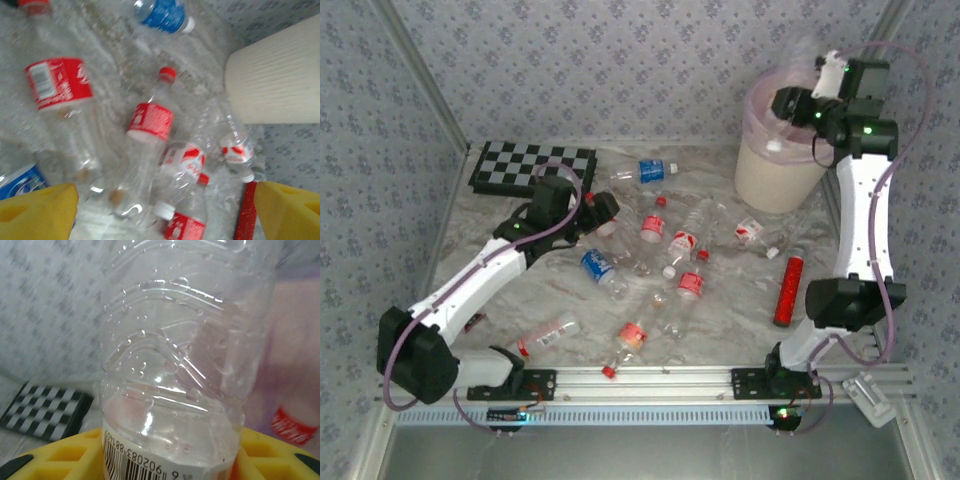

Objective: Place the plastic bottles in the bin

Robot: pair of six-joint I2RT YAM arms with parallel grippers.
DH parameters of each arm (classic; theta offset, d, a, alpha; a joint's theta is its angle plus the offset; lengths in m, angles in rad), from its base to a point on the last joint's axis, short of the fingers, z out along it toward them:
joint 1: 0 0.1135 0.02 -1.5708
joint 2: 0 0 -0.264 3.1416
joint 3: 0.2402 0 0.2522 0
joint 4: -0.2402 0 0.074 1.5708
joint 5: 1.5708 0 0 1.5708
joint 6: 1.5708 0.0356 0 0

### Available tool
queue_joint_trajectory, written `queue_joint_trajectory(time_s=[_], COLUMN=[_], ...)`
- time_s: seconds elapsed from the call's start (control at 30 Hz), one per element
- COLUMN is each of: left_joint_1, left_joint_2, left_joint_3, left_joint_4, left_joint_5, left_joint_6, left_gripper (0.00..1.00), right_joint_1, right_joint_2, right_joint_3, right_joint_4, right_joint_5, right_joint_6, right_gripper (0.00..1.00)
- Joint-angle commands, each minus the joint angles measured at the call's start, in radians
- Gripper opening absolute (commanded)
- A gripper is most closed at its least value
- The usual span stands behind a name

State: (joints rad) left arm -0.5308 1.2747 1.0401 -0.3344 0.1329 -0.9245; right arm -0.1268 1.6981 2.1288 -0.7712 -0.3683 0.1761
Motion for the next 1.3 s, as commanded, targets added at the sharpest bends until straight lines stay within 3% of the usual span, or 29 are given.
queue_joint_trajectory(time_s=[0.0,0.3,0.53,0.77,0.87,1.03,1.2,1.27], left_joint_1=[-0.004,-0.006,-0.006,-0.005,-0.006,-0.006,-0.005,-0.007], left_joint_2=[-0.058,-0.099,-0.099,-0.107,-0.122,-0.163,-0.17,-0.166], left_joint_3=[-0.031,-0.006,-0.016,-0.011,-0.013,-0.03,-0.036,-0.034], left_joint_4=[-0.041,-0.19,-0.219,-0.337,-0.395,-0.43,-0.461,-0.476], left_joint_5=[-0.048,-0.108,-0.108,-0.133,-0.133,-0.134,-0.138,-0.137], left_joint_6=[0.002,0.026,0.027,0.027,0.026,0.003,0.006,0.012], left_gripper=[0.91,0.87,0.84,0.78,0.78,0.78,0.78,0.79], right_joint_1=[-0.029,-0.016,-0.022,-0.024,-0.028,-0.033,-0.036,-0.04], right_joint_2=[0.084,0.277,0.459,0.511,0.518,0.518,0.519,0.518], right_joint_3=[0.089,0.253,0.441,0.368,0.324,0.301,0.347,0.372], right_joint_4=[0.039,0.001,-0.126,-0.158,-0.154,-0.133,-0.153,-0.166], right_joint_5=[0.141,0.417,0.45,0.43,0.424,0.411,0.404,0.4], right_joint_6=[0.006,-0.15,-0.2,-0.205,-0.194,-0.173,-0.173,-0.174], right_gripper=[0.17,0.13,0.13,0.16,0.3,0.75,0.97,1.0])
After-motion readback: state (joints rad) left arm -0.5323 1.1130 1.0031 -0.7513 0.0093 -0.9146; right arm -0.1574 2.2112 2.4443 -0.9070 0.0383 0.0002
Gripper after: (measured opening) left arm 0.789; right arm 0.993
